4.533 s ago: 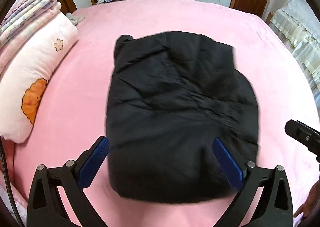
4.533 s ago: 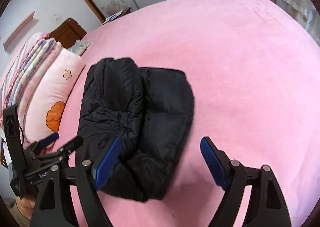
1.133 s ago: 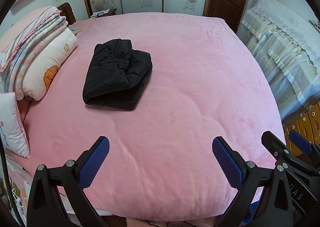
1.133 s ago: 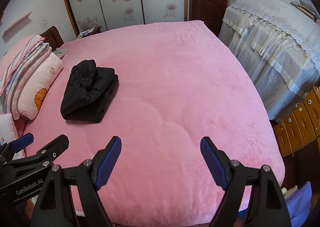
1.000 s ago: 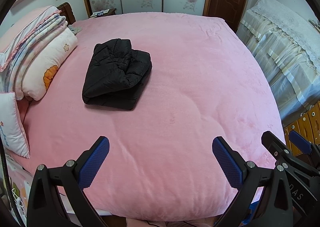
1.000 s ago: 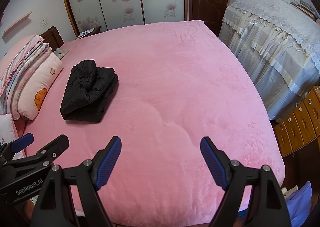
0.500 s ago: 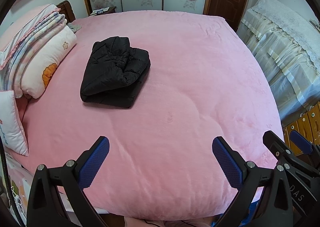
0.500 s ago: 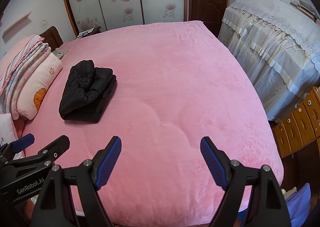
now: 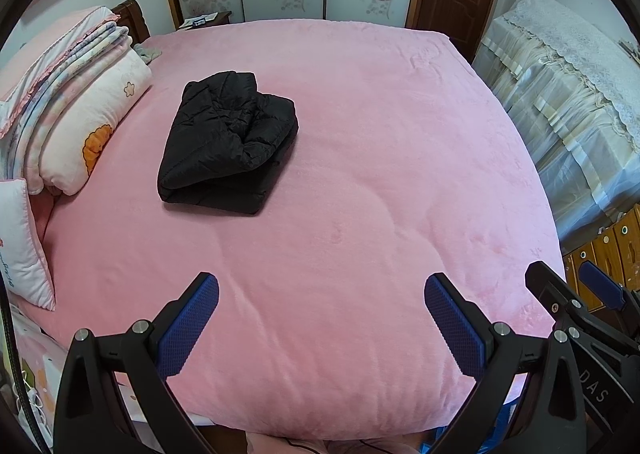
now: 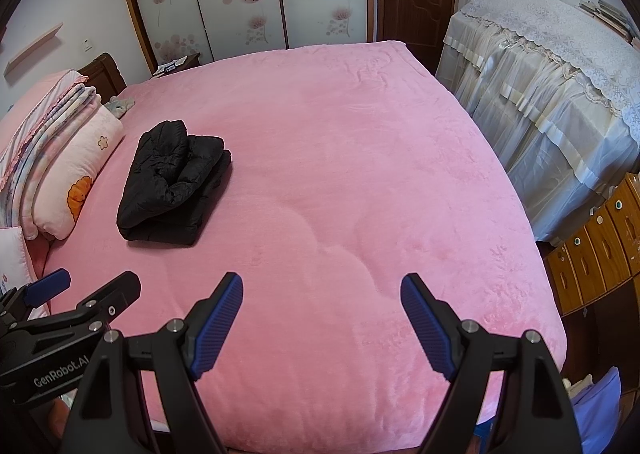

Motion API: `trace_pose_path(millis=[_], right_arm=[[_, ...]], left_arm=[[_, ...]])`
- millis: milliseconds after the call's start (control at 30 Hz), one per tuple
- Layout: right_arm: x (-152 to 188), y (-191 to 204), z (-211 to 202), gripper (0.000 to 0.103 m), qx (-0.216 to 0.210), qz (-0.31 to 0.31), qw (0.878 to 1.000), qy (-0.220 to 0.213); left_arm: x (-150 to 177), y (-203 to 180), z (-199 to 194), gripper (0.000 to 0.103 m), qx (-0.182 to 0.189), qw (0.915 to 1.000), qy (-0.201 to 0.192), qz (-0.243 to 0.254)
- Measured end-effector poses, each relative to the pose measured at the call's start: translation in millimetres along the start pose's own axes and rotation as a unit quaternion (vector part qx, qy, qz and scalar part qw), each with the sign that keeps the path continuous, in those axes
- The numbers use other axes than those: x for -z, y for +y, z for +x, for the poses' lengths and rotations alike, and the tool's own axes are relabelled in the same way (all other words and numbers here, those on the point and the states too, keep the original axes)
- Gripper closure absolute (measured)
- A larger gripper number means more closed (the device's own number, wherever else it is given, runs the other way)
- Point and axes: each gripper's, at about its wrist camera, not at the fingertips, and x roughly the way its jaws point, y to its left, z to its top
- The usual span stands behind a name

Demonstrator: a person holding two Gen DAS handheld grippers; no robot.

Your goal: Fold large clothes

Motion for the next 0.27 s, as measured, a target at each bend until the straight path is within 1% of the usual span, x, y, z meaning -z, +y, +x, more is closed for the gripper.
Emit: trace_pose_path(millis=[267], right_arm=[[-1.2, -3.5, -0.3, 0.020, 0.000, 0.002, 1.000, 0.001]], left_arm=[[3.3, -3.5, -0.4, 0.001, 0.002, 1.0000, 0.001, 0.001]])
